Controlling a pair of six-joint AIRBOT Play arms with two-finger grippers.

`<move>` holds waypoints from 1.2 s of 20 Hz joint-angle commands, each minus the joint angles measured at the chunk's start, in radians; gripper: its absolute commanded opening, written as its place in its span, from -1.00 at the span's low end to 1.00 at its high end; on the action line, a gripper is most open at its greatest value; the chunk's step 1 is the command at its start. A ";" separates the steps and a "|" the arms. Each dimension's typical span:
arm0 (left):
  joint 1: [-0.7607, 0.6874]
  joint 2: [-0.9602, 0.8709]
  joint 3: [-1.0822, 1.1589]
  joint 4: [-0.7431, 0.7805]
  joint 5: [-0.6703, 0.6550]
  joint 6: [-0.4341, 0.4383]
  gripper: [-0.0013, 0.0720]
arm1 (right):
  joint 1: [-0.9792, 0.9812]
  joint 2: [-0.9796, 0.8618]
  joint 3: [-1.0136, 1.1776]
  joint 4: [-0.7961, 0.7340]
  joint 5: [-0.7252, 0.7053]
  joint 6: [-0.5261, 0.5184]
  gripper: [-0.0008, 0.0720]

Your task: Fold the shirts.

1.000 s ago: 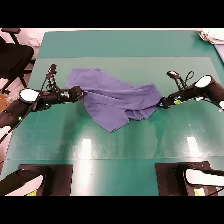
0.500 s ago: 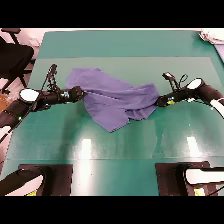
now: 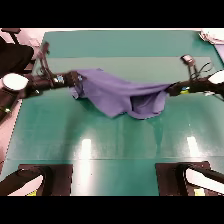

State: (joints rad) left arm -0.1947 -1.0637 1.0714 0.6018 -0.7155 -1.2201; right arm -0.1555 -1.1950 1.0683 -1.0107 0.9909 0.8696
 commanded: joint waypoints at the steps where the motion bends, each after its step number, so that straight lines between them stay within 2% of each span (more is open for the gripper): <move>1: 0.000 0.042 0.203 0.096 -0.018 -0.008 -0.90 | -0.048 0.118 0.107 -0.064 0.010 0.000 -0.92; 4: 0.000 0.081 0.397 0.221 -0.021 -0.072 -0.90 | -0.088 0.190 0.237 -0.064 0.007 0.000 -0.92; 8: 0.000 0.102 0.669 0.485 -0.051 -0.199 -0.90 | -0.133 0.246 0.401 -0.065 0.016 -0.014 -0.92; 12: 0.000 0.102 0.888 0.672 -0.124 -0.210 -0.90 | -0.127 0.272 0.569 -0.123 0.069 -0.061 -0.92; 16: 0.000 0.103 1.020 0.806 -0.256 -0.220 -0.90 | -0.075 0.287 0.734 -0.314 0.159 -0.067 -0.92; 19: 0.000 0.141 1.023 0.835 -0.359 -0.220 -0.90 | -0.043 0.335 0.795 -0.330 0.164 -0.067 -0.92; 24: 0.000 0.190 1.020 0.752 -0.467 -0.219 -0.90 | -0.039 0.423 0.788 -0.317 0.239 -0.066 -0.92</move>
State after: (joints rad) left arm -0.1940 -0.8982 2.0838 1.3861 -1.1046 -1.4387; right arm -0.2008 -0.8169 1.8473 -1.3224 1.1790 0.8040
